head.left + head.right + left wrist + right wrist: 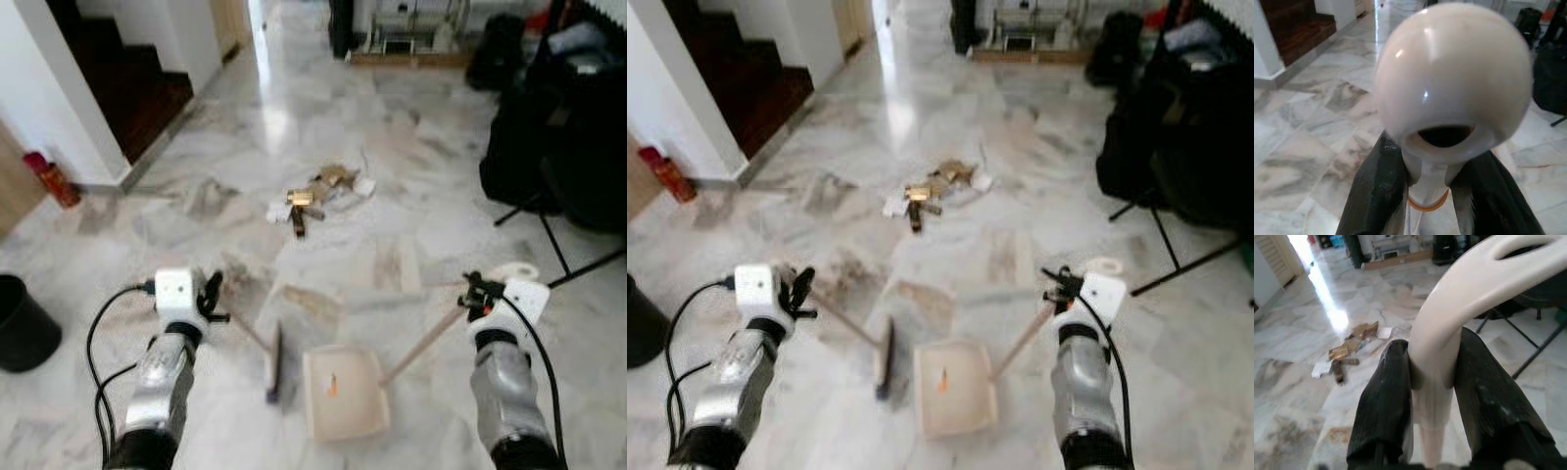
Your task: Sweep floor
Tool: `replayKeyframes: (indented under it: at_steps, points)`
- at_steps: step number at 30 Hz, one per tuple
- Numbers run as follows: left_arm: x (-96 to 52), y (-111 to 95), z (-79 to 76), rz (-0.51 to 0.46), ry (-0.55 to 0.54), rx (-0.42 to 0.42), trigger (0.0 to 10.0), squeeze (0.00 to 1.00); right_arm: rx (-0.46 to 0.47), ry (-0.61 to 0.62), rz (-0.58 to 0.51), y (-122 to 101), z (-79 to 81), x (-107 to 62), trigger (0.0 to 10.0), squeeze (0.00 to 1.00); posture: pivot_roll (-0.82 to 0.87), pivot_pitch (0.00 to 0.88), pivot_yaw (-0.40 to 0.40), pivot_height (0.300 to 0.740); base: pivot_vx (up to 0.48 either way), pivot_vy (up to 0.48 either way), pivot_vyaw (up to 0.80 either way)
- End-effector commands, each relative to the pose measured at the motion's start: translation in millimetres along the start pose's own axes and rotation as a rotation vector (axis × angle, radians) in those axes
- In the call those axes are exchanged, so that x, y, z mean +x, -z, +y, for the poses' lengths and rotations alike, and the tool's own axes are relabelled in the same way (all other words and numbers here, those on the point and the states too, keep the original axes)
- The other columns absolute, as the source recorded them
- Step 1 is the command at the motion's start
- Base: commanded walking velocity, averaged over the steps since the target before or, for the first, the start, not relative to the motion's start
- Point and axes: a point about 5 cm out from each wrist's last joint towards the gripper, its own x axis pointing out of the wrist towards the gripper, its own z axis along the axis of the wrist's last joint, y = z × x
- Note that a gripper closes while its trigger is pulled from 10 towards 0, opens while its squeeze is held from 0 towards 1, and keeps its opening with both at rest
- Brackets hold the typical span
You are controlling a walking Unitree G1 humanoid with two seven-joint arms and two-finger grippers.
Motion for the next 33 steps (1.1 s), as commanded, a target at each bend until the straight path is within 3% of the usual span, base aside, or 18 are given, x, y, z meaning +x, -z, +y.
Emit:
replayKeyframes:
  at_steps: [1, 25, 33]
  points:
    - [3.1, -13.9, 6.2, -0.057, -0.018, 0.043, 10.0, 0.0, 0.009, -0.041, -0.058, -14.1, 8.8, 4.9, 10.0, 0.0, 0.03, 0.058, 0.037, 0.74, 0.0, 0.0, 0.0]
    - [2.5, -15.9, 5.6, -0.062, -0.03, 0.041, 10.0, 0.0, 0.002, -0.091, -0.049, -13.2, 13.0, 2.3, 10.0, 0.0, 0.03, 0.085, 0.038, 0.74, 0.0, 0.0, 0.0]
    - [2.3, -16.5, 7.1, -0.064, -0.038, 0.045, 10.0, 0.0, -0.037, -0.124, -0.054, -13.5, 15.3, 1.3, 10.0, 0.0, 0.03, 0.087, 0.038, 0.74, 0.276, 0.0, 0.13]
